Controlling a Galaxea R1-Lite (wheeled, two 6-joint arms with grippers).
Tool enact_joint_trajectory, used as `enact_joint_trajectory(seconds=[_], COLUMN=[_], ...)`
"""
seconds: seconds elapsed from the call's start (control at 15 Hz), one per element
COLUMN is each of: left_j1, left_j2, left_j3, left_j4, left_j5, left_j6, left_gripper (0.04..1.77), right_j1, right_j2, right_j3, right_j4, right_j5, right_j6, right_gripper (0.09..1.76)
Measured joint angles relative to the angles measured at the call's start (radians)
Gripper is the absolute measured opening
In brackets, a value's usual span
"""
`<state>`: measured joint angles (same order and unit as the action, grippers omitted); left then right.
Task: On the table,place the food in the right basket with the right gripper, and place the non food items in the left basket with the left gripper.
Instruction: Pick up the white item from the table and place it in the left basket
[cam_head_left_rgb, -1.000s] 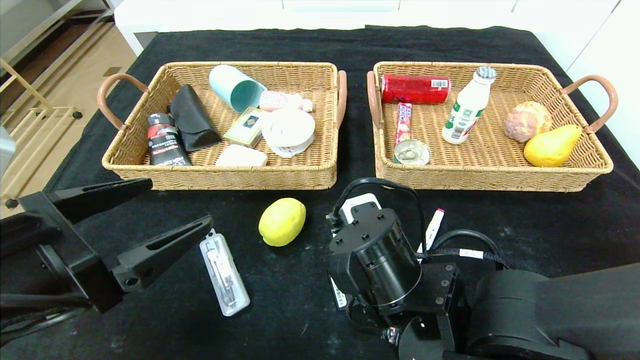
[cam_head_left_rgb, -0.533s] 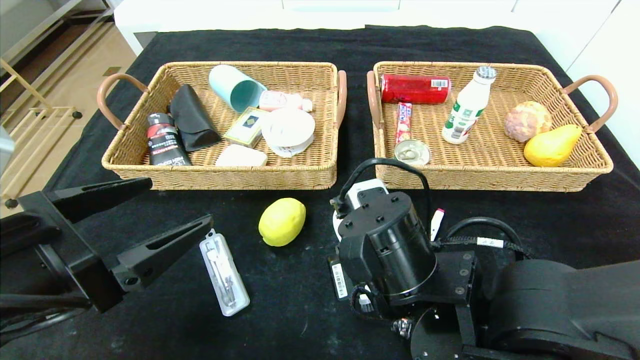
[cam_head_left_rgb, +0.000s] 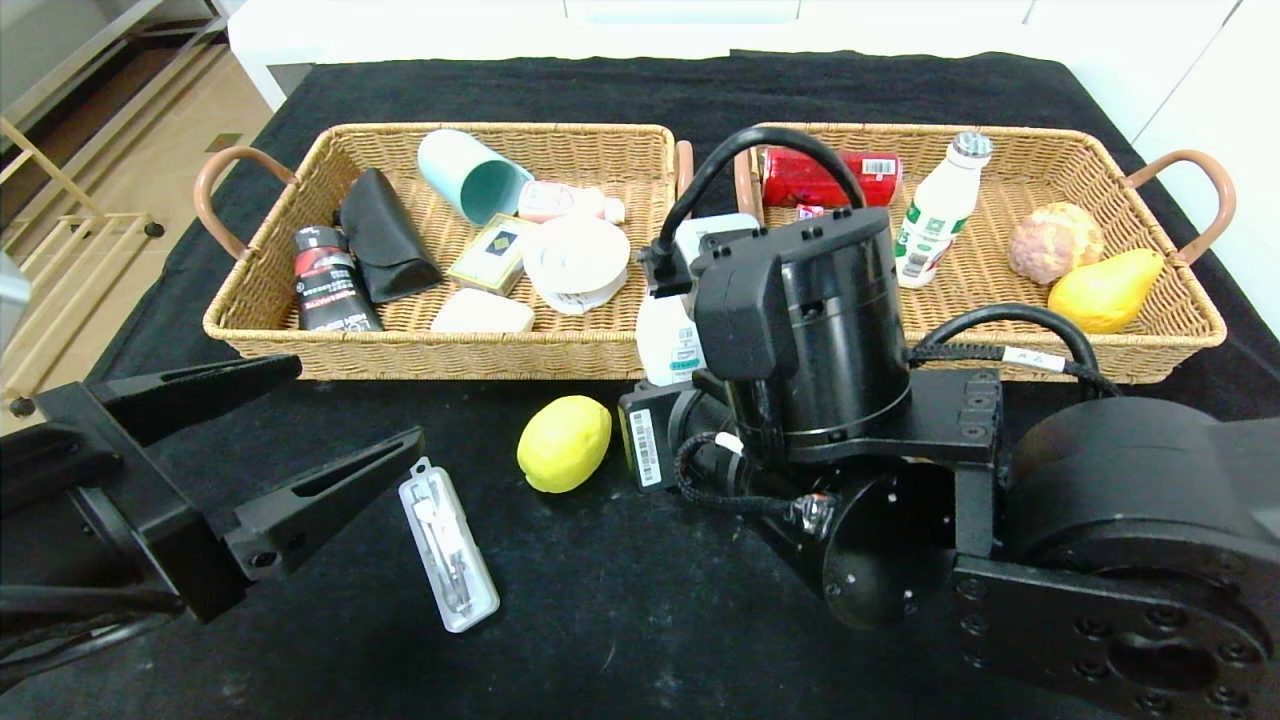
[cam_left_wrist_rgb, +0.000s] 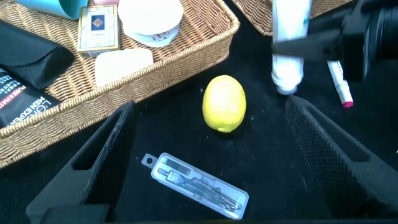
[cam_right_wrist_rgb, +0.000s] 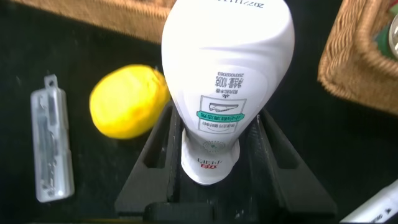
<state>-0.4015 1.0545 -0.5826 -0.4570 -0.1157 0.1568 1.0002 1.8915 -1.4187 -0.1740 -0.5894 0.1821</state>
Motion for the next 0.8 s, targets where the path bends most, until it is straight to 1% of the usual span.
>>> enact_joint_trajectory(seconds=[0.2,0.4,0.6,0.8], left_j1=[0.000,0.000,0.001,0.001], left_j2=[0.000,-0.001,-0.001,-0.001], left_j3=[0.000,-0.002,-0.001,0.000], left_j4=[0.000,-0.002,-0.003,-0.004], left_j5=[0.000,0.000,0.000,0.000], left_j6=[0.000,0.000,0.001,0.001], left_gripper=[1.72,1.72,1.72,1.72], right_j1=[-0.002,-0.014,-0.057,-0.097], right_j2=[0.002,0.024,0.065,0.096], right_j3=[-0.082,-0.193,-0.280,-0.325], right_j4=[0.003,-0.008,-0.012,-0.014], right_j5=[0.000,0.017,0.052,0.096], right_j6=[-0.024,-0.038,-0.057,-0.060], right_gripper=[0.71,0.71,0.71,0.71])
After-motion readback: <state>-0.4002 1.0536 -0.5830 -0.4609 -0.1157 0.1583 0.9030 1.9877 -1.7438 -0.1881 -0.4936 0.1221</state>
